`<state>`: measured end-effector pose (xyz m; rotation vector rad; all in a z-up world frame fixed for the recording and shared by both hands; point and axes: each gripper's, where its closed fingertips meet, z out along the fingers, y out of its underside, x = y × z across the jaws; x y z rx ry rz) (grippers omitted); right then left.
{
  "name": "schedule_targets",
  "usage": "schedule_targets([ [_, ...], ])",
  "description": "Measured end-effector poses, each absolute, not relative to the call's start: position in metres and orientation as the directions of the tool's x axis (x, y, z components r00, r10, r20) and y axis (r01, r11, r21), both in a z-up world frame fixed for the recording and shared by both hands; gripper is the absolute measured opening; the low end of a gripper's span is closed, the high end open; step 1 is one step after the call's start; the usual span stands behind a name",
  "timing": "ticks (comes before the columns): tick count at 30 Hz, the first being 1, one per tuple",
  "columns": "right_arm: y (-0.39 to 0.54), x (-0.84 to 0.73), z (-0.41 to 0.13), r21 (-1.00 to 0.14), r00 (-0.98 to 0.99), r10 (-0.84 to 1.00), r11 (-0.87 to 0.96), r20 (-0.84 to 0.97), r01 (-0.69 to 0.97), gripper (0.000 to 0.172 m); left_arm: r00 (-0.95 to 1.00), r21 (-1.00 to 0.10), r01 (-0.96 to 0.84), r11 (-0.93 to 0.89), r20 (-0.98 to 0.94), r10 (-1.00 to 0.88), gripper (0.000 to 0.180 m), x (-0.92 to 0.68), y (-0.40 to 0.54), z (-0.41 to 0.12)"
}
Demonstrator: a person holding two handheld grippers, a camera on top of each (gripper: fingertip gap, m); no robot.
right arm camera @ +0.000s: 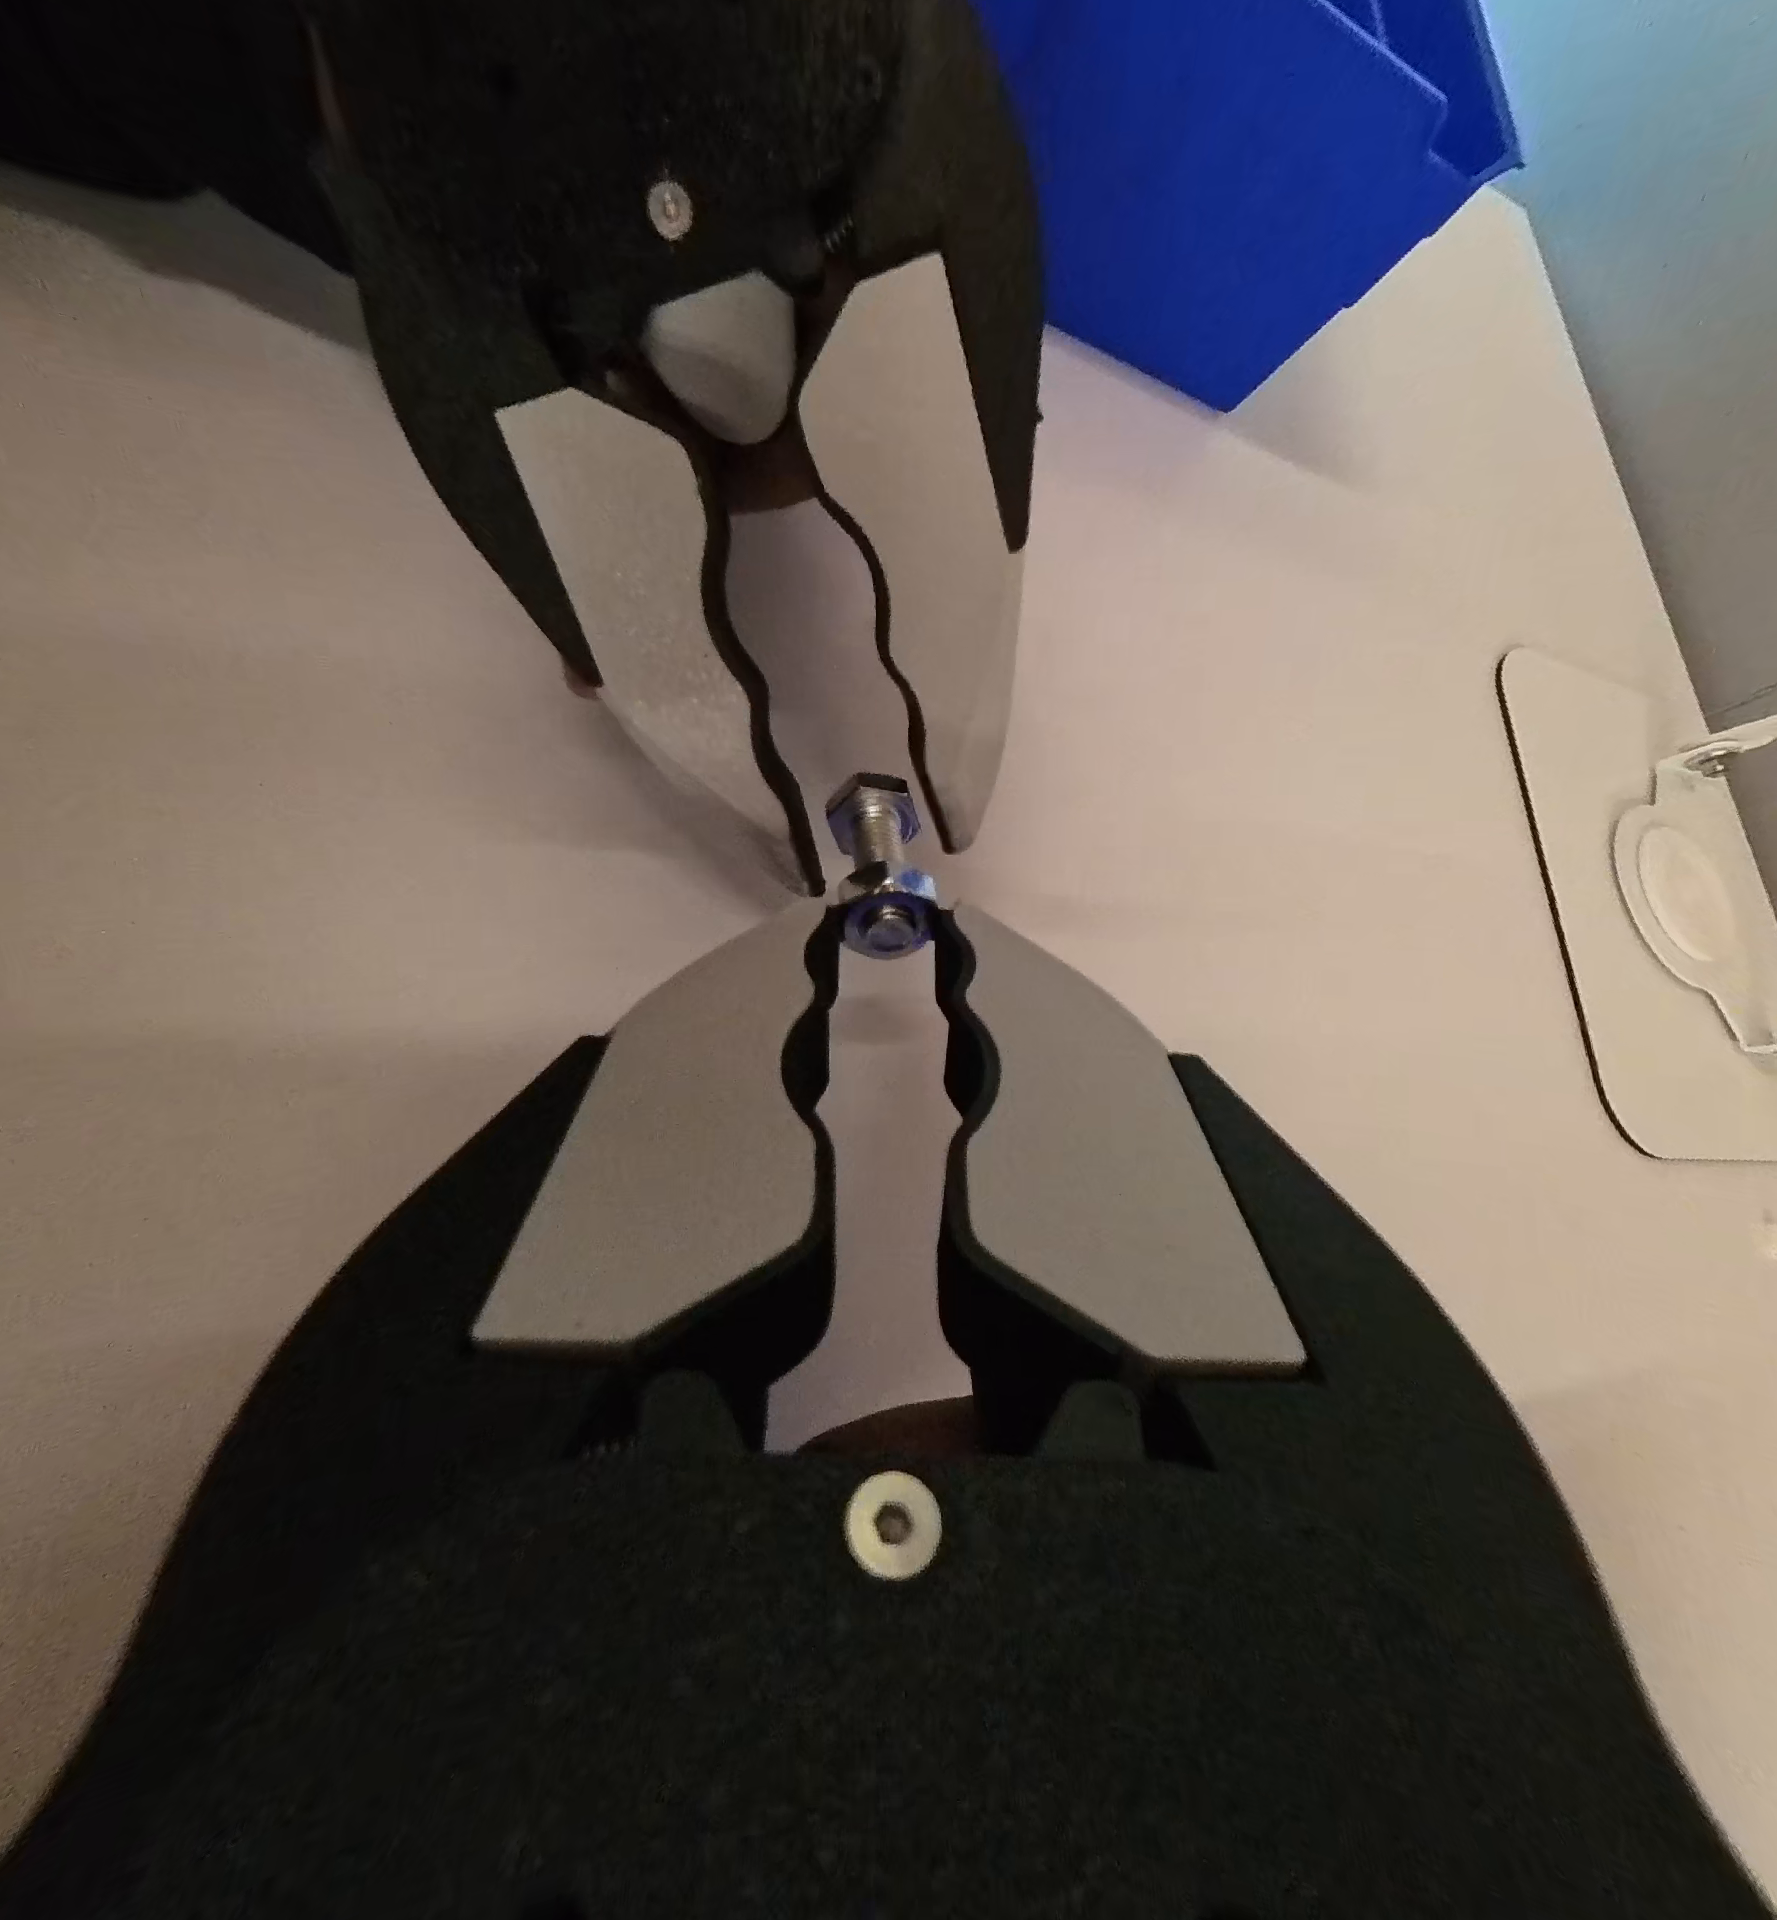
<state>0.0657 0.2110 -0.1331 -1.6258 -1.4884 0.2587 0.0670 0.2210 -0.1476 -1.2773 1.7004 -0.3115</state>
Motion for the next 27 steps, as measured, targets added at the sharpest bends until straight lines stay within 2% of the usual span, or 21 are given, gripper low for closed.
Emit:
schedule_targets([
  [21, 0.217, 0.063, -0.136, -0.727, 0.285, 0.870, 0.115, 0.403, 0.677, 0.017, 0.024, -0.686, -0.617, 0.385, -0.506, -0.862, 0.018, 0.068, 0.229, -0.154],
  [22, 0.220, 0.064, -0.133, -0.738, 0.303, 0.861, 0.118, 0.410, 0.664, 0.018, 0.050, -0.702, -0.605, 0.375, -0.503, -0.863, 0.018, 0.069, 0.232, -0.153],
  [25, 0.226, 0.066, -0.121, -0.800, 0.343, 0.849, 0.145, 0.403, 0.582, 0.041, 0.133, -0.740, -0.565, 0.366, -0.519, -0.844, 0.018, 0.071, 0.243, -0.142],
  [27, 0.228, 0.066, -0.110, -0.864, 0.369, 0.863, 0.139, 0.346, 0.484, 0.047, 0.188, -0.782, -0.510, 0.359, -0.508, -0.841, 0.018, 0.074, 0.250, -0.131],
])
